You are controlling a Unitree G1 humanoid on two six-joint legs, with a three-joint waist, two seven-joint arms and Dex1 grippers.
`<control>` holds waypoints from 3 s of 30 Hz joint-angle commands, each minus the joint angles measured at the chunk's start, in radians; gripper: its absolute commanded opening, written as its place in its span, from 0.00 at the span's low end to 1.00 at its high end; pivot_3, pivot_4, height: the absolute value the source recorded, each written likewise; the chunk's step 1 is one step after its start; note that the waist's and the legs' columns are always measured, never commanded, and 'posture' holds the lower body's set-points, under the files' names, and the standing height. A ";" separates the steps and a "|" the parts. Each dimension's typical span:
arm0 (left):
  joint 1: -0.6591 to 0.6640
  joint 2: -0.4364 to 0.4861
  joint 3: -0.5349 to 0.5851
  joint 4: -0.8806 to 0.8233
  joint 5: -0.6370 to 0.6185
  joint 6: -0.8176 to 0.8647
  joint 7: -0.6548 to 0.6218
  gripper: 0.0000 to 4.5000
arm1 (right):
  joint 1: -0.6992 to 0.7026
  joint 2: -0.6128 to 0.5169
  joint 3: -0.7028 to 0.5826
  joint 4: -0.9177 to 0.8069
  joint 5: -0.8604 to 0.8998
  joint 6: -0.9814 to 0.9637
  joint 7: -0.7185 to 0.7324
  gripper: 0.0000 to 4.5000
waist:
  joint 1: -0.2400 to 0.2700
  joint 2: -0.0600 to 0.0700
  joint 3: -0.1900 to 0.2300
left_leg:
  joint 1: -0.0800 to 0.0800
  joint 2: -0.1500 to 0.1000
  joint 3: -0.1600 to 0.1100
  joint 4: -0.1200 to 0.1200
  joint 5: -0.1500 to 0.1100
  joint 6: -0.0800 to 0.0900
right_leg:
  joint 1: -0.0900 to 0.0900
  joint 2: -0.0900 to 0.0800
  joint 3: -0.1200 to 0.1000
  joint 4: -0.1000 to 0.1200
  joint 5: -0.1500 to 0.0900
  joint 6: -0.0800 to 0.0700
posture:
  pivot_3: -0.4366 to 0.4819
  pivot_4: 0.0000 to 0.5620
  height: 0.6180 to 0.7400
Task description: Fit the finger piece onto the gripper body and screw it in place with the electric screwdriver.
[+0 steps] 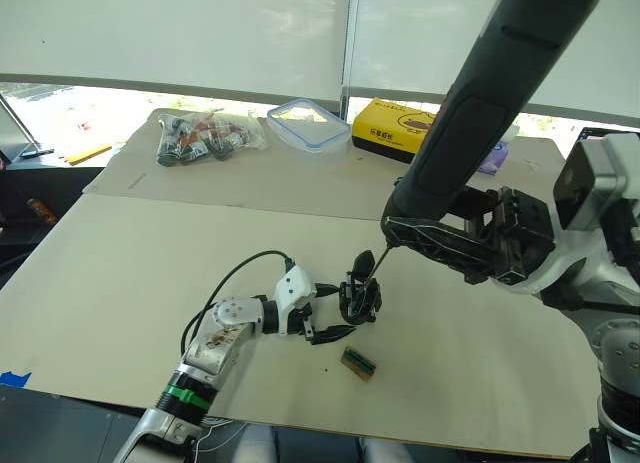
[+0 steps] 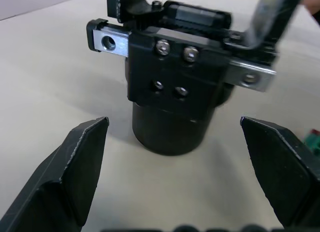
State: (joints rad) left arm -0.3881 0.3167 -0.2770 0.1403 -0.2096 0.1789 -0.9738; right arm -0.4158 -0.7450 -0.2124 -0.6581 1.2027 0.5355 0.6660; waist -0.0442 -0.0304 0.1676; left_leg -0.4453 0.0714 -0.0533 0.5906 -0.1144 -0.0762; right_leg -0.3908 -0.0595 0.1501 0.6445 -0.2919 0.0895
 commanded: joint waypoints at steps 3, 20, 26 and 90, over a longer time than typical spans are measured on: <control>-0.025 -0.015 -0.005 0.006 0.014 -0.023 -0.005 0.99 | -0.013 0.000 -0.026 -0.021 0.024 -0.004 0.004 0.43 | -0.001 0.000 0.000 | 0.000 0.000 0.000 0.000 0.000 0.000 | 0.000 0.000 0.000 0.000 0.001 0.001 | 0.48 0.27 1.00; -0.058 -0.053 -0.045 0.052 0.064 0.002 0.005 0.88 | 0.017 -0.012 -0.042 -0.048 0.036 0.001 -0.007 0.43 | 0.000 0.000 0.000 | 0.000 0.000 0.000 0.000 0.000 0.000 | 0.000 0.000 0.000 0.000 0.001 0.002 | 0.48 0.27 1.00; -0.056 -0.044 -0.049 0.060 0.060 -0.011 -0.026 0.51 | 0.021 -0.015 -0.042 -0.053 0.039 0.001 -0.014 0.43 | 0.000 0.000 0.000 | 0.000 0.000 0.000 0.000 0.000 0.000 | 0.000 0.000 0.000 0.000 0.000 0.000 | 0.48 0.27 1.00; -0.050 -0.047 -0.020 0.124 0.078 -0.097 -0.047 0.51 | 0.051 -0.033 -0.035 -0.044 0.084 0.030 0.014 0.43 | 0.013 0.000 0.000 | 0.000 -0.001 -0.001 0.000 0.000 0.000 | 0.002 -0.001 0.000 -0.002 0.000 0.000 | 0.48 0.27 1.00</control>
State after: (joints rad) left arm -0.4228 0.2669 -0.2979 0.2185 -0.1235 0.1131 -1.0004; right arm -0.3431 -0.7690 -0.2149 -0.6856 1.2636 0.5715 0.6750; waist -0.0312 -0.0301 0.1674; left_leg -0.4451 0.0704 -0.0540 0.5912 -0.1144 -0.0762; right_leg -0.3892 -0.0600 0.1500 0.6423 -0.2916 0.0898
